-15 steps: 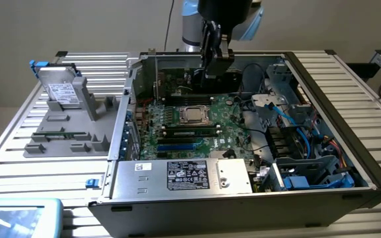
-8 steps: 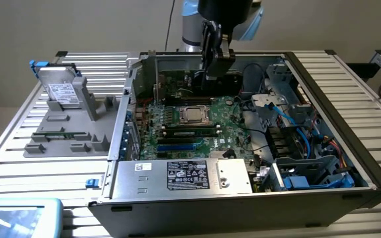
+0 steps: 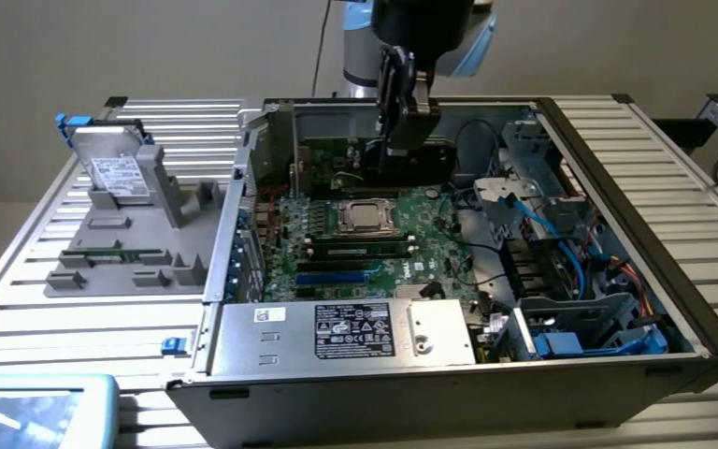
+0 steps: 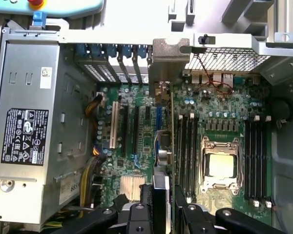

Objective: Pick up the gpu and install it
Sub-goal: 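Insert the gpu into the slot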

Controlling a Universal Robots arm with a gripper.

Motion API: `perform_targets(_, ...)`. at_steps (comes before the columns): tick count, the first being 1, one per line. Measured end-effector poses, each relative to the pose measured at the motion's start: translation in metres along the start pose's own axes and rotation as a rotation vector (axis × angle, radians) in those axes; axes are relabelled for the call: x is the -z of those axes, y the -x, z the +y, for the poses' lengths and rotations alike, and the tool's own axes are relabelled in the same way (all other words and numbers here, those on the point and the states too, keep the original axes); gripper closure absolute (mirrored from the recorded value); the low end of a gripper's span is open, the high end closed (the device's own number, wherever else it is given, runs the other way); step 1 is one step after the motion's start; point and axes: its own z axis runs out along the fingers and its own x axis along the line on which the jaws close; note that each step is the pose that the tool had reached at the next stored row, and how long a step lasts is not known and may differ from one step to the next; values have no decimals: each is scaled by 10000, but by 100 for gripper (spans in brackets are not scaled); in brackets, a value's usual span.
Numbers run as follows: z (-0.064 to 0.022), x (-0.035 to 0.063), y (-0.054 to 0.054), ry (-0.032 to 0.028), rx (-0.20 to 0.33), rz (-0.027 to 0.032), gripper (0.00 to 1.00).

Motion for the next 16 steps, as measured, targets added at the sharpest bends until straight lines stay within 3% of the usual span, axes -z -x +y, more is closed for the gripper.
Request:
perform_targets(2, 8, -8, 6, -104, -24, 103, 72)
perform_targets(4, 21, -11, 16, -223, -49, 305, 72)
perform_targets(6, 37, -18, 30, -319, -69, 448, 72)
perform_targets(8, 52, -30, 51, -410, -77, 480, 72)
perform_targets(9, 61, -36, 54, -425, -79, 484, 72)
perform_targets(16, 80, -94, 59, -427, -82, 482, 72)
